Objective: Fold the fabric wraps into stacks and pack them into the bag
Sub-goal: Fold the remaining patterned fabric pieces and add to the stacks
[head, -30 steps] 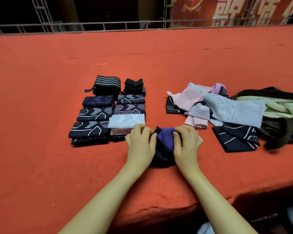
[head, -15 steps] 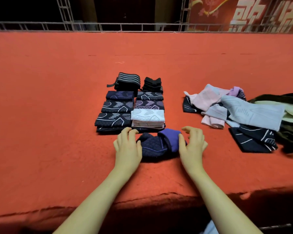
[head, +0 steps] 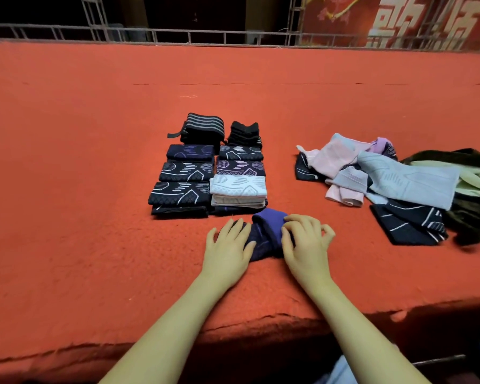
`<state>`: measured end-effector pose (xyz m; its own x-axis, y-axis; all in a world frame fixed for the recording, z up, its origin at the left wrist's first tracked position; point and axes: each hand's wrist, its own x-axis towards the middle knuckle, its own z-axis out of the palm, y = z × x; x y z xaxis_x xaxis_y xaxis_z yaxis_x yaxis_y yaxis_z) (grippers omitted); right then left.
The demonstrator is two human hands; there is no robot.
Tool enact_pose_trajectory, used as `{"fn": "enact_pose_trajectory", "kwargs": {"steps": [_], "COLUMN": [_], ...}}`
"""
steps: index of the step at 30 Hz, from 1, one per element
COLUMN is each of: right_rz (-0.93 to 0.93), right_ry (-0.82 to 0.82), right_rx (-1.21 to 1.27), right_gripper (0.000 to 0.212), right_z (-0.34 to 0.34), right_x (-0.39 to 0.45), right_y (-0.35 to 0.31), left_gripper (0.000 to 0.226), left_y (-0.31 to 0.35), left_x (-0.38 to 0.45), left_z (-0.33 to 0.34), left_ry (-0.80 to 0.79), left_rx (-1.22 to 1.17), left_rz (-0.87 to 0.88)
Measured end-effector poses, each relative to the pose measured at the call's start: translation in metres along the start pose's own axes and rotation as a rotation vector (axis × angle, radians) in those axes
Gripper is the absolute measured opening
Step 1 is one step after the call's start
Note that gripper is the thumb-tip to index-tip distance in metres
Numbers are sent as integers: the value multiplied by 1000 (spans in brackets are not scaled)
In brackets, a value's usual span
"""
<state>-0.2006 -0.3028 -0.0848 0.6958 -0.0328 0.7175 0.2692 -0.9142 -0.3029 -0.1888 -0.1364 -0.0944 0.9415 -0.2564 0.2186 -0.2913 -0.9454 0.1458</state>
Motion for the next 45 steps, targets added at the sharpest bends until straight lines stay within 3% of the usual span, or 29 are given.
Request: {"fn": "enact_pose_trajectory", "kwargs": {"steps": [3,6,12,17,26,31,34,37,41,43,45], "right_rz": [56,38,-44,62,302,388,519,561,360,190,-15], "right_ry": [-25,-93,20,107,194,84,-68,-101,-96,-119,-205], "right_rx": [50,-20,-89,88,223,44,2,28,291,372,375], "right_gripper": [23,40,27,16,29,18,18,19,31,49,49], "right_z": [1,6,11,3,2,13,14,19,20,10,2], "right_x": [1,-3,-4,-1,16,21,24,25,24,29,37], "right_y": [-3,-6,-7,-9,-22,-11,-5,2,-3,-10,-18], "left_gripper": [39,30,26,23,13,11,11,13,13,19,31], "left_y": [-3,-5,-1,-5,-30,-38,-38,-39,-39,-37,-34], "left_x": [3,1,-4,-3,-1,-1,-3,-7,-7,-8,-8], "left_z": [4,9,5,5,-5,-6,-9,-12,-11,-9,-10], "left_ry": [216,317,395,475,583,585,618,655,626,584,566], "left_rx": [-61,-64,-96,-159,1,77,102,113,58,21,-8], "left_rz": [27,44,32,-44,145,198,245,258,250,337,406]}}
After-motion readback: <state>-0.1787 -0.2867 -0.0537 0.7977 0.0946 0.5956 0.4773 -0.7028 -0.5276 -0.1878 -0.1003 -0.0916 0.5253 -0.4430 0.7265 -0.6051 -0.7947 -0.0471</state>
